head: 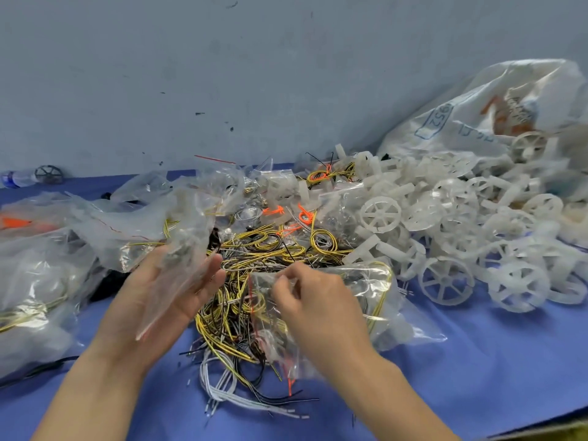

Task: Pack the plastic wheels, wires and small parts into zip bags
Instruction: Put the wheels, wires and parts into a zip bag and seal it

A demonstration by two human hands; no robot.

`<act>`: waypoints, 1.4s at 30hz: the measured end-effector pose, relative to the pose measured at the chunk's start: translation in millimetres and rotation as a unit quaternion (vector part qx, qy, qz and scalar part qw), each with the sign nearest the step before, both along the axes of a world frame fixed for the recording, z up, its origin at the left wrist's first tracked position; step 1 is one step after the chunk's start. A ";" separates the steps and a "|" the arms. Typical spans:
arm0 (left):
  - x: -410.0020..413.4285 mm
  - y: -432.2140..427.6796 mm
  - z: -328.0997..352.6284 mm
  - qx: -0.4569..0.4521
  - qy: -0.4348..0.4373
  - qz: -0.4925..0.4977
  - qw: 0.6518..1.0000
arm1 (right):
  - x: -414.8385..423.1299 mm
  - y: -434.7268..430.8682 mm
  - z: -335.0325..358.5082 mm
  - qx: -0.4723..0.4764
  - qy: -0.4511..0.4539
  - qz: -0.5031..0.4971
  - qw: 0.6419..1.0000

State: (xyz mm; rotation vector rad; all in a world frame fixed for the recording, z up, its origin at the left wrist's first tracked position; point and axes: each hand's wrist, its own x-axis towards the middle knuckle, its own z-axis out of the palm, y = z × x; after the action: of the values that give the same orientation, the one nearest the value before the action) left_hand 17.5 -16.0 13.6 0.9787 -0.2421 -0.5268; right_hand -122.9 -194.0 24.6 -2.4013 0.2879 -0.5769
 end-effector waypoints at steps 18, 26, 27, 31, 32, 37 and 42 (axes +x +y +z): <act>-66.6 -19.8 39.8 0.374 -0.261 -0.036 0.889 | -5.4 0.5 13.5 0.028 -0.092 -0.033 0.995; -72.0 -45.6 27.2 0.222 -0.128 -0.153 0.954 | -9.2 16.3 18.7 -0.100 -0.102 0.000 0.990; -71.8 -45.0 27.7 0.223 -0.128 -0.179 0.950 | -8.9 16.4 19.8 -0.113 -0.106 -0.006 0.988; -67.0 -37.7 29.6 0.223 -0.136 -0.252 0.932 | -8.7 20.2 23.3 -0.153 -0.103 -0.020 0.983; -67.0 -38.8 29.2 0.224 -0.137 -0.244 0.934 | -9.2 21.7 23.1 -0.169 -0.100 -0.024 0.980; -67.6 -49.4 19.7 0.267 -0.192 -0.133 0.935 | -11.6 27.7 21.6 -0.205 -0.085 -0.043 0.974; -56.9 -45.3 25.0 0.191 -0.162 -0.147 0.957 | -13.7 20.5 25.9 -0.163 -0.076 0.000 0.984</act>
State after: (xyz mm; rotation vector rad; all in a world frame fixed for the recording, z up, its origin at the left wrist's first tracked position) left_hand -39.4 -61.3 38.6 1.4199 -0.6031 -0.6985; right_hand -136.6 -173.5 50.4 -2.6486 0.1338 -0.8597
